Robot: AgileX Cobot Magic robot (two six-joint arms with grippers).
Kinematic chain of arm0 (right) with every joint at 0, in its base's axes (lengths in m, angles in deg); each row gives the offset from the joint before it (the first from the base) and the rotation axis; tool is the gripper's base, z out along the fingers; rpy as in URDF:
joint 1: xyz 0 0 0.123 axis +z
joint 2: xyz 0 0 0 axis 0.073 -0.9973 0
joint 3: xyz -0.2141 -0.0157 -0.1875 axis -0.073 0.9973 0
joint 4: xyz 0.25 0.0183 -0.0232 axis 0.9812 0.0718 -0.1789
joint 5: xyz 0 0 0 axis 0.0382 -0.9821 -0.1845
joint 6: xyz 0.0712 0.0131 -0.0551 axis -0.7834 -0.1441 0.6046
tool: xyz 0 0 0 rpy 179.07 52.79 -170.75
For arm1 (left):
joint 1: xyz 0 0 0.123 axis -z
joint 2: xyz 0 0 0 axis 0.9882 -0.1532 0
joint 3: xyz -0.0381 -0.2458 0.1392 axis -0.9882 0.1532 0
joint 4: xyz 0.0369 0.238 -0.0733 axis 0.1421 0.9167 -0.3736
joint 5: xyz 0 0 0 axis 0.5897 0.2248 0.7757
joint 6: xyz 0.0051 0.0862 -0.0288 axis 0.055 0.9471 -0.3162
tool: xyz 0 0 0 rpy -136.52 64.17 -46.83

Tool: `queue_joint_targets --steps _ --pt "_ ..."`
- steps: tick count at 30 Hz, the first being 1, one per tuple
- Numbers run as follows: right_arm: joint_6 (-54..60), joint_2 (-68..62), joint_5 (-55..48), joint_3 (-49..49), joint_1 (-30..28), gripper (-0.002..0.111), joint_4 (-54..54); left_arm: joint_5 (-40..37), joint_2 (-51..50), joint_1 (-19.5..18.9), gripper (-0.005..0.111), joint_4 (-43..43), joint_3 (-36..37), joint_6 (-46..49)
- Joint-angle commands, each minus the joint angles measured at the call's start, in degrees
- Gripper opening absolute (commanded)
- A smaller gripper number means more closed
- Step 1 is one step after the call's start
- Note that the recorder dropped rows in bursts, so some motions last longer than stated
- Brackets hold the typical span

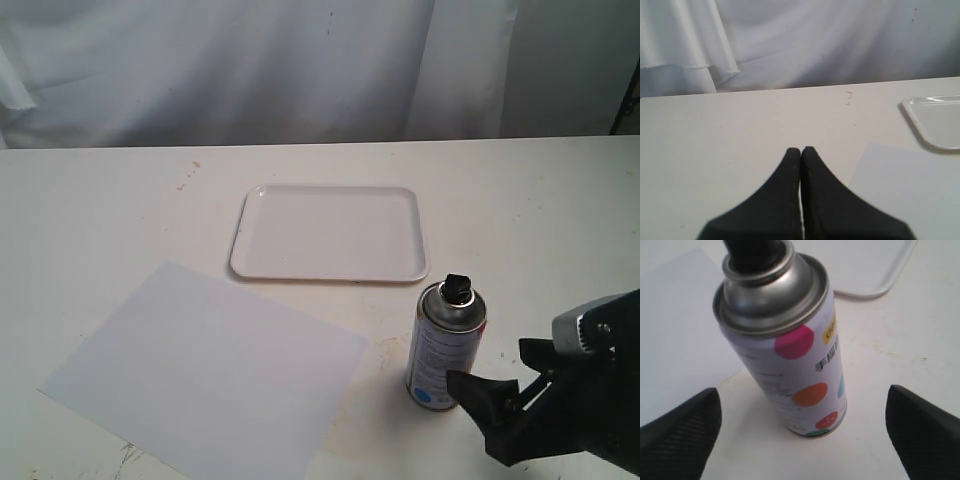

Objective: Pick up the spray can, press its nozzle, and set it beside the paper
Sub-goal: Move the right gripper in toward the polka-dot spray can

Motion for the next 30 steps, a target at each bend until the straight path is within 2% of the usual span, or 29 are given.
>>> queue_joint_targets --steps 1,13,22,30 --pt "-0.1 -2.5 0.6 -2.8 0.0 0.082 -1.1 0.1 0.2 -0.2 0.0 0.1 0.3 -0.5" --pt "0.0 -10.4 4.0 -5.6 0.0 0.082 -2.8 0.1 0.2 -0.2 0.0 0.1 0.3 -0.5" --pt "0.1 -14.9 -0.4 -11.1 0.0 0.082 -2.9 0.1 0.2 -0.2 0.0 0.1 0.3 -0.5" --pt "0.4 -17.1 0.9 -13.8 0.0 0.082 -3.2 0.1 0.2 -0.2 0.0 0.1 0.3 -0.5"
